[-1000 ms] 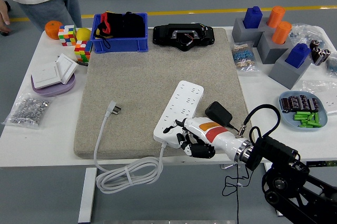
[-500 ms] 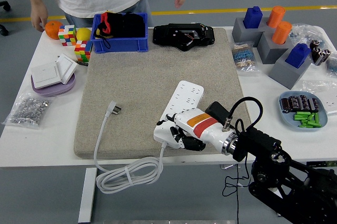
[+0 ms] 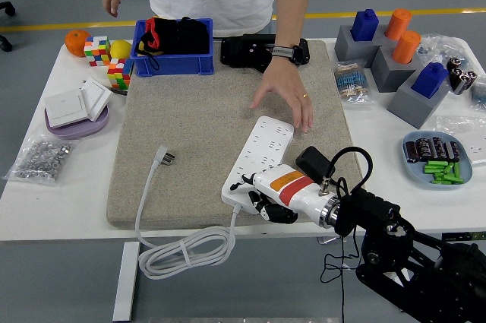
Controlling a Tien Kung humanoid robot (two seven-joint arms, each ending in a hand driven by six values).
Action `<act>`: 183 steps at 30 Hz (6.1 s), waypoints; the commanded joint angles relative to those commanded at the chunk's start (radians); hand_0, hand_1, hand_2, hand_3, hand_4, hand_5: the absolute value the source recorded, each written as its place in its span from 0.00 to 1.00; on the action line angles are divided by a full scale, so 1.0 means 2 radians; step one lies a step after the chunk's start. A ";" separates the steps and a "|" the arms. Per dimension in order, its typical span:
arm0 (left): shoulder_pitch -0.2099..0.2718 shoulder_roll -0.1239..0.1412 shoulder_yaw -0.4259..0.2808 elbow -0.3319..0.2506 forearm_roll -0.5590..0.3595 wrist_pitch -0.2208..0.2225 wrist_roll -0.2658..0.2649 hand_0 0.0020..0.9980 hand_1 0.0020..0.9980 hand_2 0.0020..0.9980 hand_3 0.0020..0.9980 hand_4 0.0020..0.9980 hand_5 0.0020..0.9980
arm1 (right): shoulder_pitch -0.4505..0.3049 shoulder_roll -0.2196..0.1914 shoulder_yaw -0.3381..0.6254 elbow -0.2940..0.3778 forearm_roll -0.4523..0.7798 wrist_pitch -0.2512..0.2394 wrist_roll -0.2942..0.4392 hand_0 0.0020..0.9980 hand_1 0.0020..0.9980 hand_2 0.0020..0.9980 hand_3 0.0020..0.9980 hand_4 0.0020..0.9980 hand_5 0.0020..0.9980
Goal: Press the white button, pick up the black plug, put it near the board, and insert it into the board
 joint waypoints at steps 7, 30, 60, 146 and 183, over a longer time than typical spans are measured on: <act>0.001 -0.001 -0.001 0.000 0.001 0.000 0.001 0.70 0.67 0.59 0.68 0.67 0.26 | -0.001 0.000 0.001 -0.007 -0.002 0.003 -0.002 0.00 0.02 0.14 0.77 0.15 0.00; 0.001 -0.002 -0.002 0.000 0.001 0.000 0.000 0.71 0.67 0.59 0.68 0.67 0.26 | -0.012 -0.008 0.016 -0.011 -0.003 0.015 -0.004 0.00 0.02 0.14 0.75 0.15 0.00; 0.000 -0.002 -0.001 0.000 0.001 0.000 0.000 0.70 0.66 0.59 0.68 0.67 0.26 | -0.013 -0.009 0.037 0.018 0.013 0.016 0.000 0.00 0.02 0.14 0.73 0.15 0.00; 0.008 -0.010 0.010 0.000 -0.006 -0.001 -0.002 0.71 0.67 0.59 0.68 0.67 0.26 | -0.055 0.014 0.126 -0.169 0.079 -0.202 0.093 0.73 0.72 0.69 0.75 1.00 0.24; 0.006 -0.013 0.006 0.000 -0.005 -0.001 -0.002 0.71 0.67 0.59 0.68 0.66 0.26 | -0.058 0.007 0.122 -0.163 0.096 -0.223 0.119 0.38 0.36 0.38 0.48 0.82 0.00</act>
